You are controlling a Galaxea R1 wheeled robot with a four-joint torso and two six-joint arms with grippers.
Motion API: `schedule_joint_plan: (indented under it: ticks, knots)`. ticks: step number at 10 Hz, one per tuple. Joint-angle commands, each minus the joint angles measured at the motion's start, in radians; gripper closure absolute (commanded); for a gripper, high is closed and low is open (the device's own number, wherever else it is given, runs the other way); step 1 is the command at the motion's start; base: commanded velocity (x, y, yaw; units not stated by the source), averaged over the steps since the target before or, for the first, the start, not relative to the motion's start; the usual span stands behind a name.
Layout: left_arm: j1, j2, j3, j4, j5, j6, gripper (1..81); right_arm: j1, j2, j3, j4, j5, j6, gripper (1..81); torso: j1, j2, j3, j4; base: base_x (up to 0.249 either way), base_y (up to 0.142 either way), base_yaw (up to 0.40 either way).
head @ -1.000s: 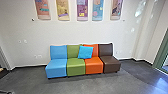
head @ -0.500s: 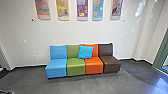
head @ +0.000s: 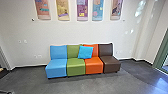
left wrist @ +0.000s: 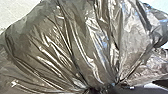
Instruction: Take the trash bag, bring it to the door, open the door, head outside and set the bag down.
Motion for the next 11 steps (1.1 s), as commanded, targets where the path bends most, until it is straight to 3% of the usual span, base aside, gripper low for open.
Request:
schedule_joint_plan:
  ticks: [1,11]
  knots:
    - [-0.045,0.004,0.005,0.008,0.066,0.01,81.1,0.043,-0.007,0.002,-0.007,-0.063,-0.003,1.0,0.0,0.0,0.0,0.0,0.0,0.0,-0.136]
    - [-0.046,0.007,0.005,0.009,0.064,0.012,81.1,0.042,-0.002,0.0,-0.011,-0.063,-0.002,1.0,0.0,0.0,0.0,0.0,0.0,0.0,-0.169]
